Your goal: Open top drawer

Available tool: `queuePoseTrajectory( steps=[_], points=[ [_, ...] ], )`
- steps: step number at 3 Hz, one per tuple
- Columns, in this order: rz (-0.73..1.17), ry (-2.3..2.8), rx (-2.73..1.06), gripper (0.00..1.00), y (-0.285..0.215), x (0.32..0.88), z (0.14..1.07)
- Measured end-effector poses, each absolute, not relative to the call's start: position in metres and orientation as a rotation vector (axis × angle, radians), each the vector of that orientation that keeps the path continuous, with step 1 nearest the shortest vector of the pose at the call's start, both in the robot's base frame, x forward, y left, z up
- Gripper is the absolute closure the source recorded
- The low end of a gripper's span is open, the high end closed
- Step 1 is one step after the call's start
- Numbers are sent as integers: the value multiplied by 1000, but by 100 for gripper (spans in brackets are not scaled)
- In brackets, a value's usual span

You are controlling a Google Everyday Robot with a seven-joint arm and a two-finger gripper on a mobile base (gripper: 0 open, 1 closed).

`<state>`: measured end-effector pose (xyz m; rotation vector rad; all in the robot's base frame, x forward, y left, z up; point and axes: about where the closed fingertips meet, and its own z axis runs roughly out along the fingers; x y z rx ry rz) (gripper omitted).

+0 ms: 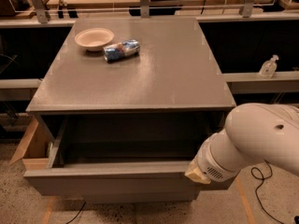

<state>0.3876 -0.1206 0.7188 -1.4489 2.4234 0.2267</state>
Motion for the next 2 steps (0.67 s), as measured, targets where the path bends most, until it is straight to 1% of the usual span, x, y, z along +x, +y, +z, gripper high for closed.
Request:
queuePoseTrajectory(
  steps=[2],
  points=[
    [222, 2421, -1451, 15, -120, 387, 720]
  ],
)
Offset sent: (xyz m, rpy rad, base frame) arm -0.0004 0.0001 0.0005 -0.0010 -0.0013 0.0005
